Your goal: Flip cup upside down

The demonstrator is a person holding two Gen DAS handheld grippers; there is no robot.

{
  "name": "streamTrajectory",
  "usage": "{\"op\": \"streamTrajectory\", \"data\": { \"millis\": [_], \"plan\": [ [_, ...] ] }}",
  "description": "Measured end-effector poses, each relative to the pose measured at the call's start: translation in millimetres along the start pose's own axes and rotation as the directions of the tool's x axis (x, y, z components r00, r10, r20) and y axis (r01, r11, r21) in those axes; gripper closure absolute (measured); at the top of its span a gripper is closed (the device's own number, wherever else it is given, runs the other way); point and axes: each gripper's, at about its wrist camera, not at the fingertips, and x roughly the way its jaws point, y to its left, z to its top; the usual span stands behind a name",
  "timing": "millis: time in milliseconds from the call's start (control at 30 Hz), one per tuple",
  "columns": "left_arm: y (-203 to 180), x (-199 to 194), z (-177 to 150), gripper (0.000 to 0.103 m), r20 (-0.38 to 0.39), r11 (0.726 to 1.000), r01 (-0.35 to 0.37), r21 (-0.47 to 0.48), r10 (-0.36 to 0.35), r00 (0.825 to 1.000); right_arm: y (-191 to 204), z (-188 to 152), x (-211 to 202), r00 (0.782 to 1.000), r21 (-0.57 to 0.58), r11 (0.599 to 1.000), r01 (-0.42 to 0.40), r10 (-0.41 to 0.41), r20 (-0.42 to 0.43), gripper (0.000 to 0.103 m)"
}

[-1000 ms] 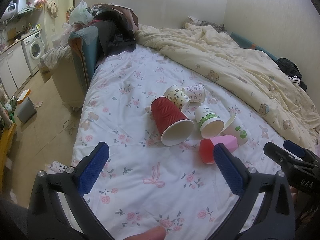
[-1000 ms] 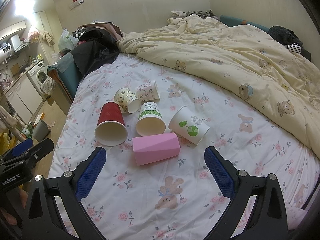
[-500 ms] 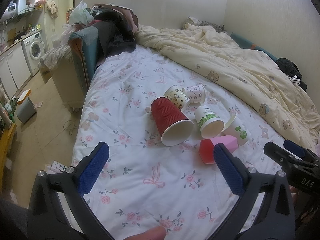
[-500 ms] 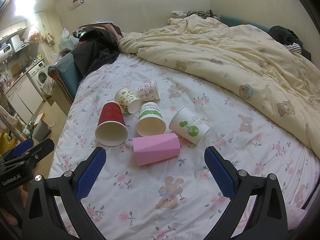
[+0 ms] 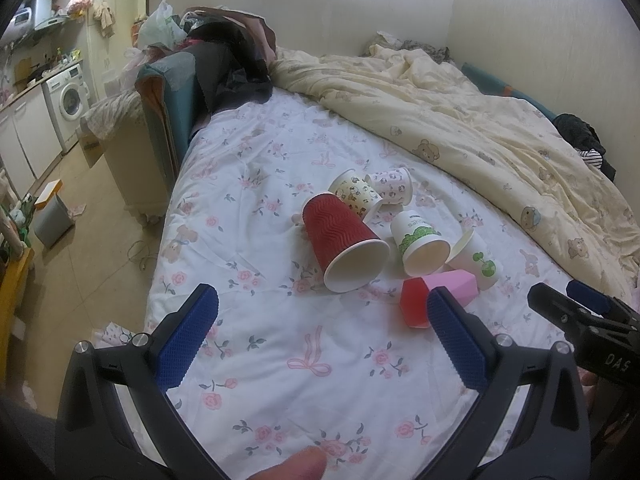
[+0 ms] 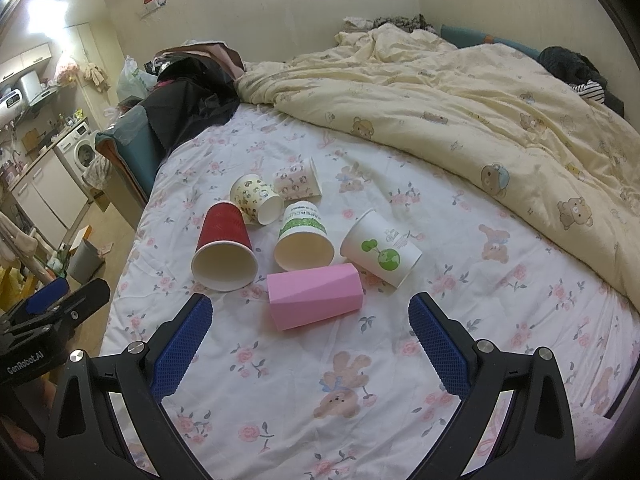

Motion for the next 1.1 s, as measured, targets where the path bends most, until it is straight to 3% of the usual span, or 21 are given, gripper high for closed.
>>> {"op": "streamTrajectory", "data": {
  "millis": [333,500,900,1100],
  "plan": [
    [5,13,31,0.0,-0.025,1.0,-0.011,0.004,0.011,1.0,-2,34,19,0.997,-0.012,0.999,-0.042,0.042,-0.061,0.002],
    [12,33,40,0.0,-0.066,1.0,-0.028,0.005,0.029,0.997,-1,61,43,0.987,-0.033,0.995,-0.091,0.086,-0.134,0.002],
    [31,85,84,0.0,-0.117,0.998,-0.059,-0.016,0.056,0.992,-5,120,101,0.985,-0.122,0.99,-0.069,0.048,-0.164,0.002],
    [42,110,94,0.0,-0.142,0.997,-0.071,-0.033,0.066,0.988,-4,145,140,0.968,-0.188,0.977,-0.096,0.048,-0.245,0.002]
  ]
}}
